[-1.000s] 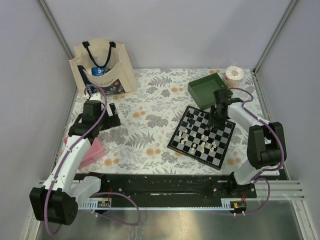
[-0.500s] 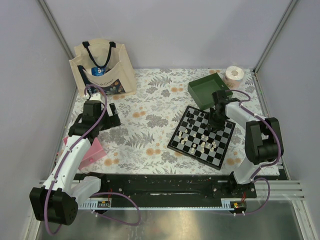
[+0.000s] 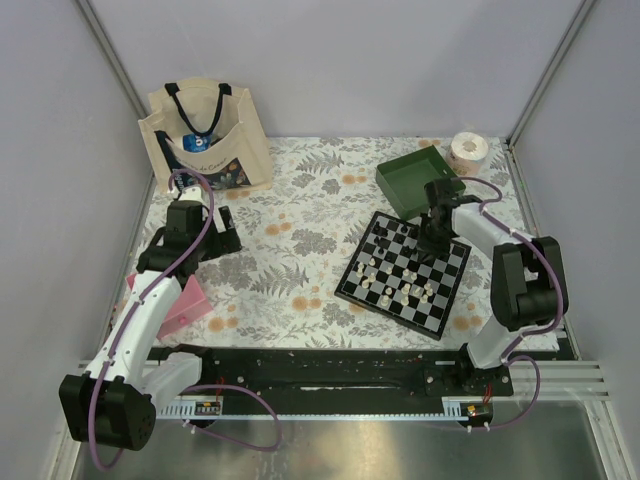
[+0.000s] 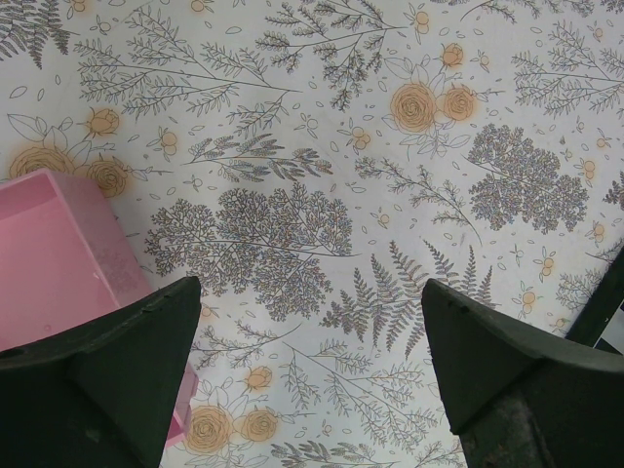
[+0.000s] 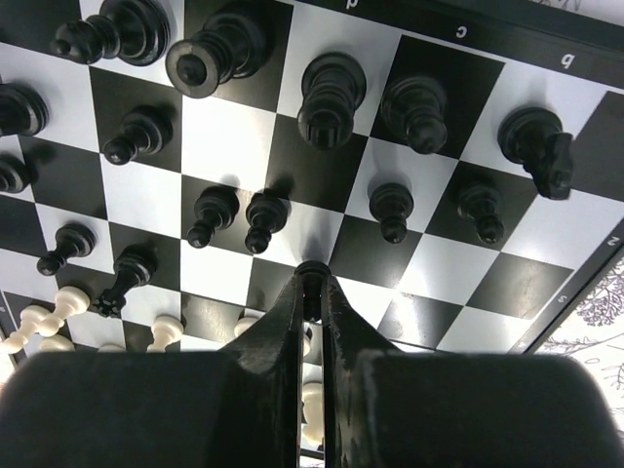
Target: Set up the chess pieces on the board
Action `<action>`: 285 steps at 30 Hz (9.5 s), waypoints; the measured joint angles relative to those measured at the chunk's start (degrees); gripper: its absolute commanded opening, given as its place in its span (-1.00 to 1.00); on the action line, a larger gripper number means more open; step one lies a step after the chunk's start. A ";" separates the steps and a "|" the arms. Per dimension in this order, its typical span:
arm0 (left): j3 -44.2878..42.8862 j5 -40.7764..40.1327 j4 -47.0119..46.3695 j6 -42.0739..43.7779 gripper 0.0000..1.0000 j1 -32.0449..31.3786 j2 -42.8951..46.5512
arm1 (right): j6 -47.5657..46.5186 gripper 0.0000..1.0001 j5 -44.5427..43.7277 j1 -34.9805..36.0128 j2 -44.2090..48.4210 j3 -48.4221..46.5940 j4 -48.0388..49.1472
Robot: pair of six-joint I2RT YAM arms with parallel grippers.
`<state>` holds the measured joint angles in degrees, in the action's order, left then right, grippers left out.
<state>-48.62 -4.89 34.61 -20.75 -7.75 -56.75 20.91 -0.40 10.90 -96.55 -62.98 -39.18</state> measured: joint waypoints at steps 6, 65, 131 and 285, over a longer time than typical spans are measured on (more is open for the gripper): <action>0.00 0.02 0.00 0.00 0.98 0.00 0.00 | 0.00 -0.88 -1.81 -0.31 5.46 1.16 -0.76; 0.00 0.22 0.00 0.00 0.98 0.00 0.02 | 1.33 -0.07 -1.46 -17.03 5.95 3.02 1.07; -0.02 0.46 0.02 0.39 0.98 0.00 0.55 | 3.80 -0.23 -1.99 13.75 -6.51 -9.44 -0.55; -0.13 2.97 0.00 0.90 0.98 0.00 0.50 | 2.38 -0.04 1.60 7.91 -3.04 -12.87 1.64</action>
<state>-48.75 -1.91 34.61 -19.86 -7.75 -56.25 23.29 1.19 18.81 -99.59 -75.85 -37.54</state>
